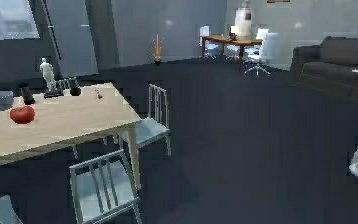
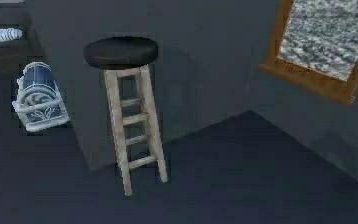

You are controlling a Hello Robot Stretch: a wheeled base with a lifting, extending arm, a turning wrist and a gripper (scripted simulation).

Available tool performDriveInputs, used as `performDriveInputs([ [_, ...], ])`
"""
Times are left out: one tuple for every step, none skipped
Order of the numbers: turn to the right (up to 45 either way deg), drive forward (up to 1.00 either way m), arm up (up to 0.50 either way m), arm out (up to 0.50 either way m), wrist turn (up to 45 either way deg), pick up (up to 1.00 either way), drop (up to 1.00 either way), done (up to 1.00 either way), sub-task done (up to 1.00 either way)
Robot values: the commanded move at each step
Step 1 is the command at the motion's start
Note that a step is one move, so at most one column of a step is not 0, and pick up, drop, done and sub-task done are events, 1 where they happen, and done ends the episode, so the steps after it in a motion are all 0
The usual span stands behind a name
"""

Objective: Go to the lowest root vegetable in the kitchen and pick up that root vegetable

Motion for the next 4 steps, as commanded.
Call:
performDriveInputs([
  [-45.0, 0.0, 0.0, 0.0, 0.0, 0.0, 0.0, 0.0, 0.0],
  [-45.0, 0.0, 0.0, 0.0, 0.0, 0.0, 0.0, 0.0, 0.0],
  [-45.0, 0.0, 0.0, 0.0, 0.0, 0.0, 0.0, 0.0, 0.0],
  [-12.0, 0.0, 0.0, 0.0, 0.0, 0.0, 0.0, 0.0, 0.0],
])
